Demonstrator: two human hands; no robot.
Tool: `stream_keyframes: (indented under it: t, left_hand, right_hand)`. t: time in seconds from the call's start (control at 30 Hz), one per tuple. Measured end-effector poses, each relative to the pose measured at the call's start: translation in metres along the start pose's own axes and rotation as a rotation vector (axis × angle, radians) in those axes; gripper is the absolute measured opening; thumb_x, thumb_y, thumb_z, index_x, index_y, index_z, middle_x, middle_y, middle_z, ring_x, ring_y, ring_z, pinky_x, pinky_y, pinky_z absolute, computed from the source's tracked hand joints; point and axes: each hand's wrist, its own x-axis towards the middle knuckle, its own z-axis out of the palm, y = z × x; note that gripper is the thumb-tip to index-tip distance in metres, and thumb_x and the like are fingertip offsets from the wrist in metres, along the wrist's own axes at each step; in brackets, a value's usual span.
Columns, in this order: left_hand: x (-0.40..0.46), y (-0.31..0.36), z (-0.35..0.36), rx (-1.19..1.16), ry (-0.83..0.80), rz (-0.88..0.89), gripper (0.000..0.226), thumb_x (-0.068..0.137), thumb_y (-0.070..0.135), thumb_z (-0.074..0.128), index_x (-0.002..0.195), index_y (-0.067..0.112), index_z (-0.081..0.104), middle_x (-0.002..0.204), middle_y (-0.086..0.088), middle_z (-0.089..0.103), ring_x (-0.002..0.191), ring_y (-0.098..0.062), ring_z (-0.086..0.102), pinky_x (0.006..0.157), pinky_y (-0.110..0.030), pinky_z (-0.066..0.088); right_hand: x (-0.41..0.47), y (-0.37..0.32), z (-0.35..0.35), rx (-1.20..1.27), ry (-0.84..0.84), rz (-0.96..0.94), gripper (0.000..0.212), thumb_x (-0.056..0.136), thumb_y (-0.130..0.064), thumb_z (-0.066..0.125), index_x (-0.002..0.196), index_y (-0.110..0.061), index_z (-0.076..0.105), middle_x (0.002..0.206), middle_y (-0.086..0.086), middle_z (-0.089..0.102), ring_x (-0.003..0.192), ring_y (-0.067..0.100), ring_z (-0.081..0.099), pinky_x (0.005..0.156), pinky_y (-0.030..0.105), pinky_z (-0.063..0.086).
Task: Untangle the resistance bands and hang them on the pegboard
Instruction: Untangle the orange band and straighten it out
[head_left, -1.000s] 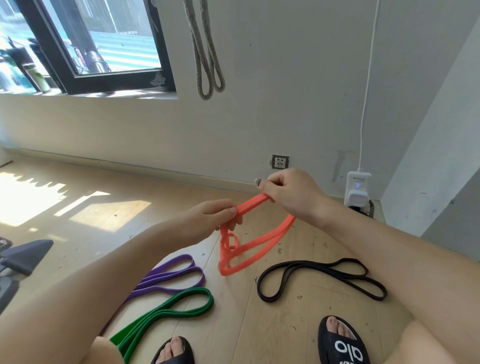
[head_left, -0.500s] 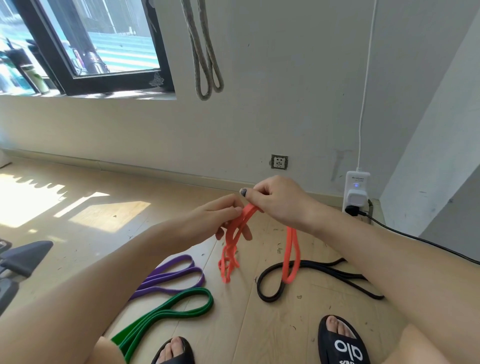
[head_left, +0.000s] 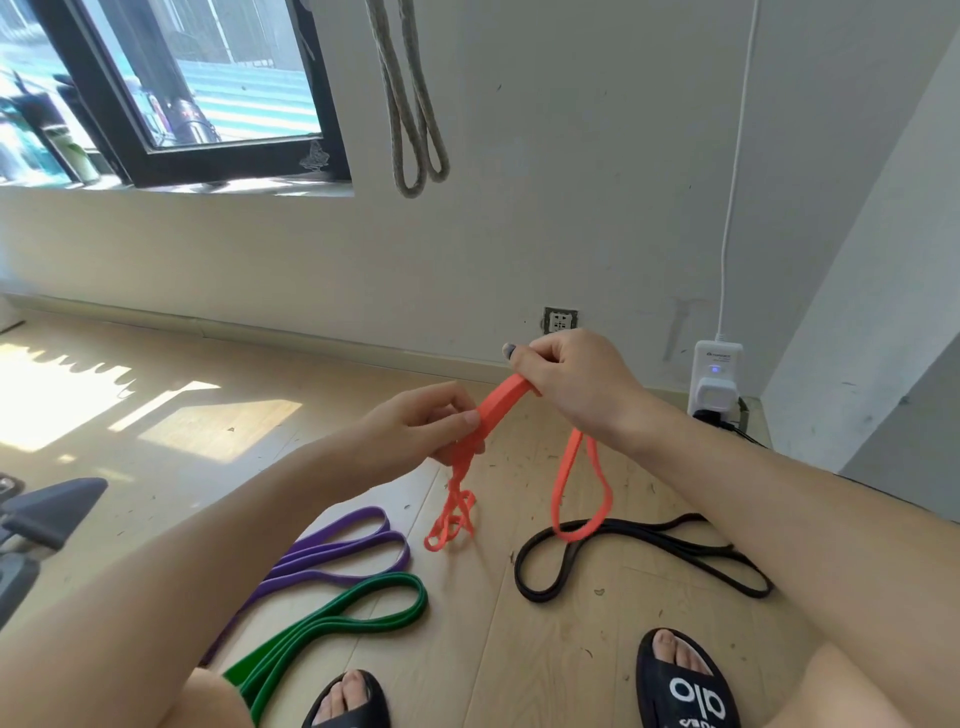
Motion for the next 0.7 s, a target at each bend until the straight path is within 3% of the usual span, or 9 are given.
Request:
stream_keyframes:
  t: [0.1, 0.17, 0.3, 0.37, 0.5, 0.6, 0.7]
  left_hand:
    - [-0.0013, 0.0022, -0.0004, -0.060, -0.018, 0.003, 0.024, 0.104, 0.029, 0.051, 0.100, 0.011, 0.067, 0.094, -0.003, 0.070, 0.086, -0.014, 0.063, 0.089, -0.029, 0.053]
    - [-0.0004, 0.0038, -0.0004, -0.100, -0.016, -0.016, 0.028, 0.104, 0.032, 0.050, 0.096, 0.013, 0.069, 0.095, -0.001, 0.071, 0.093, -0.015, 0.065, 0.097, -0.030, 0.051]
    - [0.0013, 0.0076, 0.0049, -0.245, -0.099, -0.069, 0.035, 0.108, 0.029, 0.041, 0.115, 0.011, 0.069, 0.116, 0.001, 0.075, 0.112, -0.015, 0.068, 0.096, -0.023, 0.052]
    - [-0.0002, 0.0078, 0.0067, -0.263, -0.168, -0.120, 0.039, 0.109, 0.032, 0.036, 0.121, 0.007, 0.064, 0.116, -0.006, 0.075, 0.111, -0.023, 0.070, 0.097, -0.031, 0.055]
    - [-0.0017, 0.0038, 0.0043, -0.061, -0.204, -0.092, 0.039, 0.110, 0.032, 0.033, 0.119, 0.005, 0.060, 0.106, -0.009, 0.076, 0.104, -0.024, 0.071, 0.096, -0.041, 0.056]
    - [-0.0022, 0.0048, 0.0021, -0.072, -0.131, -0.043, 0.040, 0.110, 0.033, 0.034, 0.112, 0.004, 0.062, 0.099, -0.010, 0.075, 0.096, -0.024, 0.071, 0.093, -0.037, 0.057]
    - [-0.0018, 0.0034, 0.0011, -0.084, -0.125, -0.018, 0.028, 0.104, 0.030, 0.052, 0.108, 0.003, 0.061, 0.097, -0.011, 0.073, 0.093, -0.023, 0.069, 0.091, -0.032, 0.058]
  right_hand:
    - [0.0009, -0.0003, -0.0008, 0.023, 0.029, 0.029, 0.057, 0.102, -0.037, 0.056, 0.055, -0.018, 0.030, 0.048, -0.008, 0.025, 0.047, 0.014, 0.024, 0.053, 0.033, 0.024]
    - [-0.0001, -0.0013, -0.0009, 0.051, 0.027, 0.033, 0.056, 0.102, -0.036, 0.056, 0.055, -0.018, 0.032, 0.049, -0.008, 0.025, 0.047, 0.014, 0.023, 0.052, 0.031, 0.024]
    - [-0.0017, -0.0078, 0.0005, 0.086, 0.039, -0.005, 0.053, 0.102, -0.035, 0.058, 0.058, -0.012, 0.039, 0.050, -0.005, 0.026, 0.047, 0.014, 0.023, 0.046, 0.024, 0.023]
    - [-0.0012, -0.0100, 0.0005, 0.092, 0.068, -0.025, 0.055, 0.102, -0.033, 0.058, 0.057, -0.012, 0.036, 0.051, -0.003, 0.025, 0.049, 0.015, 0.023, 0.046, 0.023, 0.022]
    - [0.0006, -0.0053, -0.0037, 0.104, 0.128, 0.019, 0.055, 0.102, -0.033, 0.056, 0.056, -0.012, 0.034, 0.050, -0.003, 0.026, 0.049, 0.016, 0.024, 0.048, 0.027, 0.023]
    - [0.0031, -0.0013, -0.0069, 0.150, 0.173, 0.069, 0.055, 0.102, -0.034, 0.056, 0.064, 0.003, 0.040, 0.055, 0.002, 0.027, 0.054, 0.021, 0.027, 0.055, 0.030, 0.026]
    - [0.0032, -0.0005, -0.0086, 0.159, 0.201, 0.091, 0.052, 0.102, -0.034, 0.055, 0.063, -0.001, 0.044, 0.055, 0.000, 0.029, 0.056, 0.020, 0.029, 0.057, 0.032, 0.026]
